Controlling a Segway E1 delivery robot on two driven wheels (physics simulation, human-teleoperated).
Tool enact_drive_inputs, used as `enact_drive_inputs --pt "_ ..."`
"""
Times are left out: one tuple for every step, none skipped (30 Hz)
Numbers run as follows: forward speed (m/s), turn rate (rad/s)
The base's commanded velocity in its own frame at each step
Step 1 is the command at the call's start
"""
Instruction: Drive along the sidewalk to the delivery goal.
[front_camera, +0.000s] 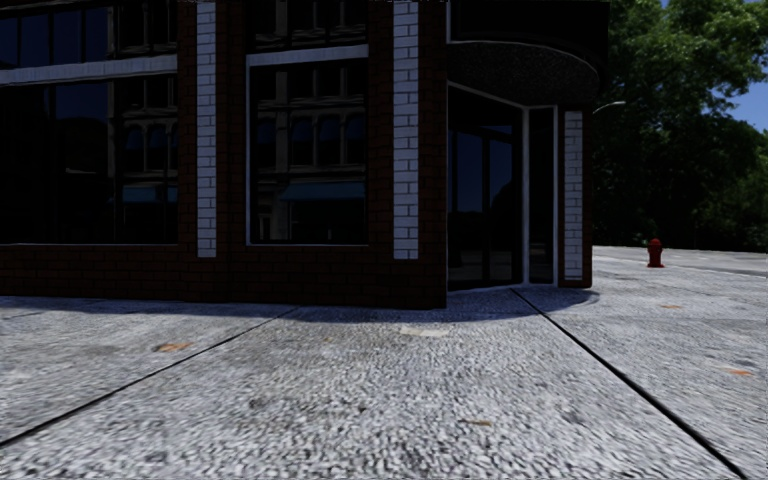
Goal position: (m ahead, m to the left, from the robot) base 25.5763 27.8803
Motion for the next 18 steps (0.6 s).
enact_drive_inputs --pt "1.21 0.56" --pt "1.22 0.56" --pt "1.22 0.56" --pt "1.22 0.56" --pt "1.22 0.56" --pt "1.22 0.56" --pt "1.22 0.56" --pt "1.22 0.57" --pt "1.22 0.57" --pt "1.22 0.59" --pt "1.22 0.6" --pt "1.22 0.6" --pt "1.22 0.6" --pt "1.22 0.6" --pt "1.22 0.6" --pt "1.22 0.6" --pt "1.22 0.6" --pt "1.22 0.6"
